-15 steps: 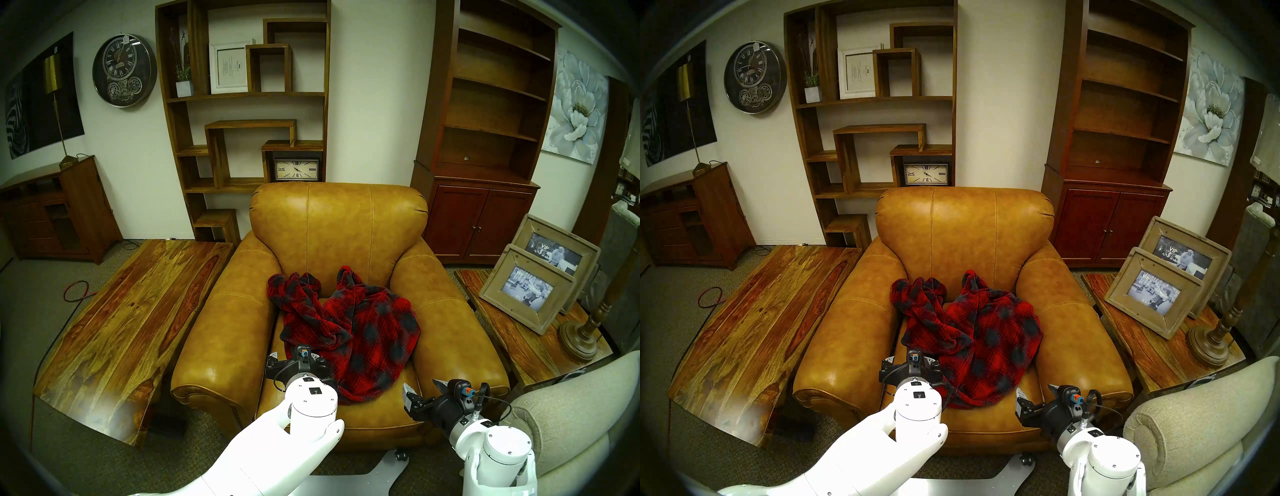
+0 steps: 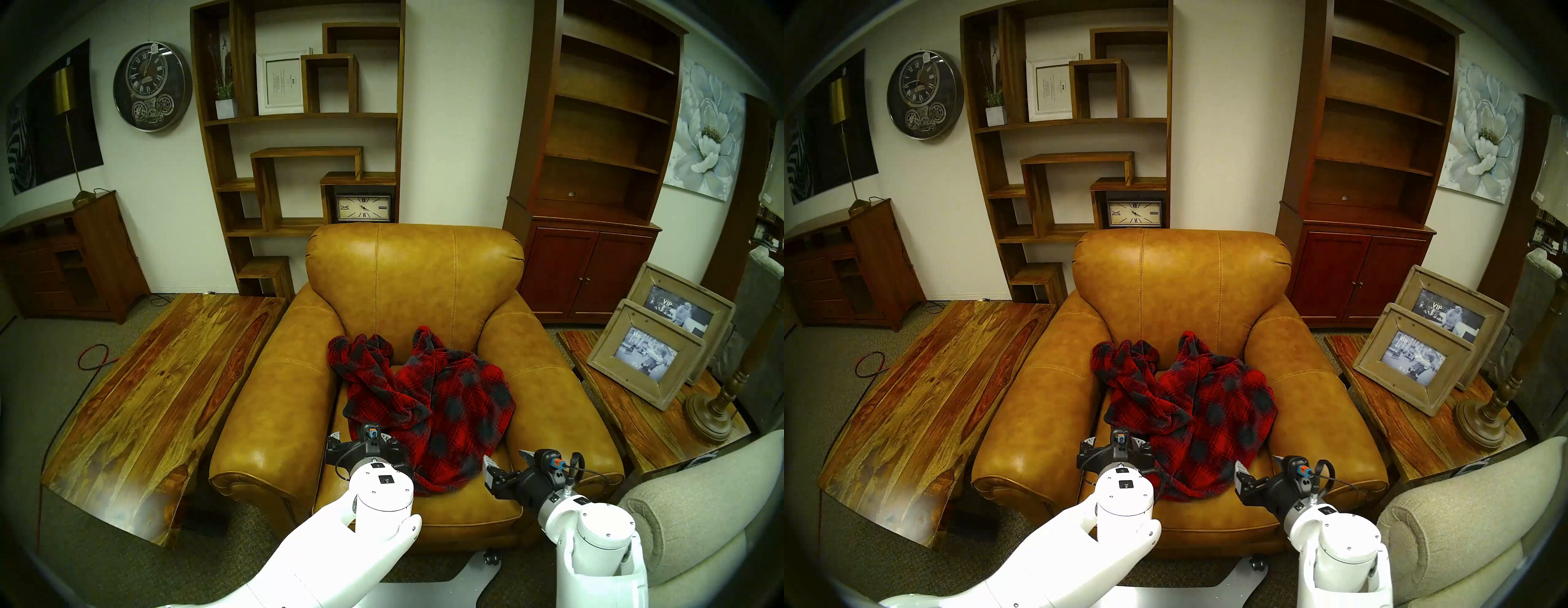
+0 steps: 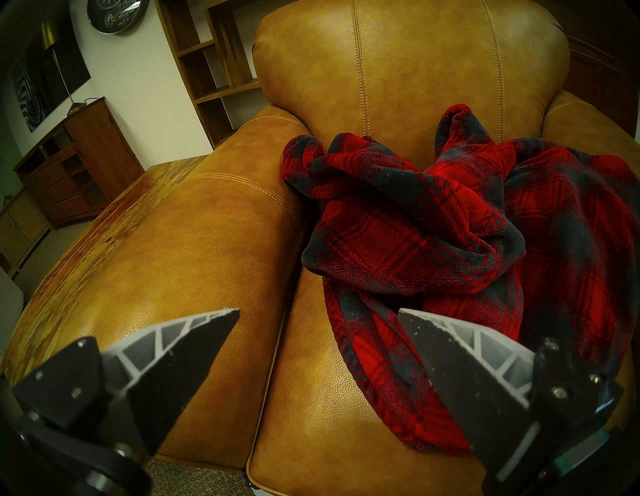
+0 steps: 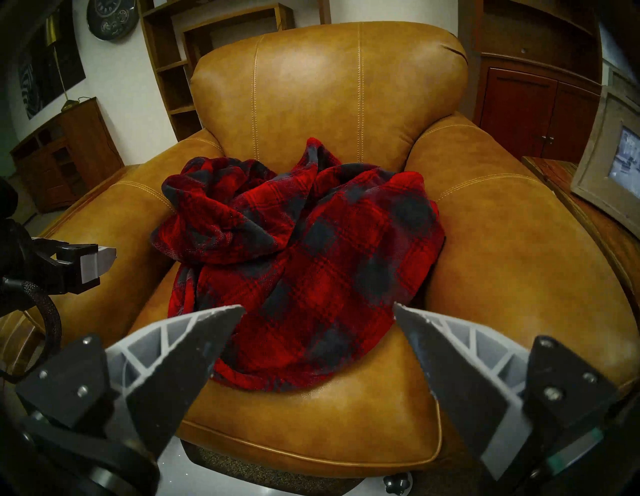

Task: Move the blanket from sofa and drape it over the sofa arm

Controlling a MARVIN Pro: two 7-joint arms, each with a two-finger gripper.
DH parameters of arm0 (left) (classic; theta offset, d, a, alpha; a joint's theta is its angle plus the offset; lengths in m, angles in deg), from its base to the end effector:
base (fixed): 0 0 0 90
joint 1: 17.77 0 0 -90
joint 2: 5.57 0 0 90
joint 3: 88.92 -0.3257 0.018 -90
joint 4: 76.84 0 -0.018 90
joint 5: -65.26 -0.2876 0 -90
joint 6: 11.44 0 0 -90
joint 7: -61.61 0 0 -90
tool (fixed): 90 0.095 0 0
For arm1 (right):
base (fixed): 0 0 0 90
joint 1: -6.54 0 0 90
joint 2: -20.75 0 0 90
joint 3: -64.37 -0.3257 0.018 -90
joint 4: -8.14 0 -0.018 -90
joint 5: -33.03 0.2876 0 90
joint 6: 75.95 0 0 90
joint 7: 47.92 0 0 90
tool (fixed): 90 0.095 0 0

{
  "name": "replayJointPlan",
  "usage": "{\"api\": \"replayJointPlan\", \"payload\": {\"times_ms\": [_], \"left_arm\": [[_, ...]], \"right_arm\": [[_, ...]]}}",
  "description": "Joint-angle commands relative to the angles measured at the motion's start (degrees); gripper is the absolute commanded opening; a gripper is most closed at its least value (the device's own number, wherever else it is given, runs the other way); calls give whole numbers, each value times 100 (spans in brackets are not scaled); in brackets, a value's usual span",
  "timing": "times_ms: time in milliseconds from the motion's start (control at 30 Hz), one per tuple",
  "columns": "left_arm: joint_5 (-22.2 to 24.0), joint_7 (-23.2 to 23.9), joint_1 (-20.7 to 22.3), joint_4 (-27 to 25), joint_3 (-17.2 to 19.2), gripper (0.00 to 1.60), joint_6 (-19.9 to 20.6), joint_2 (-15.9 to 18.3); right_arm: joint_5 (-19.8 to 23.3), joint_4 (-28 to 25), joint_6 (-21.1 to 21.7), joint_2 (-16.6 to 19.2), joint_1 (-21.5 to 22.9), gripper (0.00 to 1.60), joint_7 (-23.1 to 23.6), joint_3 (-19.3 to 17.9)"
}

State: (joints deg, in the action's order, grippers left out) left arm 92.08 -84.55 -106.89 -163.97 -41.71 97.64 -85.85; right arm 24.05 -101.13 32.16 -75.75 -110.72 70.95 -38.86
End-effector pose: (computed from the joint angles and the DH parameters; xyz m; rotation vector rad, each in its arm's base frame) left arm 0.3073 -0.1207 -0.4336 -2.5388 -0.0669 -1.3851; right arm 0.2206 -0.0181 -0.4019 -2.5443 -0.2151 -1.5131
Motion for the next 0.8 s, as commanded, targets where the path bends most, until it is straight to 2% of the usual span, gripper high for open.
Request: {"api": "replayJointPlan", "payload": {"times_ms": [0,33,67,400,433,467,567,600,767], "left_arm": [[2,8,31,-55,-5,160,-9,-7],[3,9,33,-54,-6,160,-9,-5],[0,7,31,-52,-5,160,-9,-9],[0,7,38,-41,-6,160,-12,-10],[-1,7,37,-40,-6,160,-13,-12],[0,7,38,-40,-7,160,-13,-9],[-29,-28,38,-24,-11,160,15,-9],[-136,-100,54,44,-63,160,74,32],[-103,-178,-189,-70,79,160,-55,297]], "right_arm": [[-189,354,-60,268,628,160,-312,595],[-238,567,-13,301,842,160,-310,636],[-252,514,-76,301,690,160,-406,711],[-850,1750,-65,564,1453,160,-497,1206],[-874,1727,-110,579,1364,160,-517,1246],[-941,1944,-74,625,1590,160,-462,1292],[-1056,2064,-141,658,1609,160,-470,1415],[-1087,2187,-143,662,1715,160,-460,1442],[-1173,2615,-197,691,2009,160,-373,1536]]}}
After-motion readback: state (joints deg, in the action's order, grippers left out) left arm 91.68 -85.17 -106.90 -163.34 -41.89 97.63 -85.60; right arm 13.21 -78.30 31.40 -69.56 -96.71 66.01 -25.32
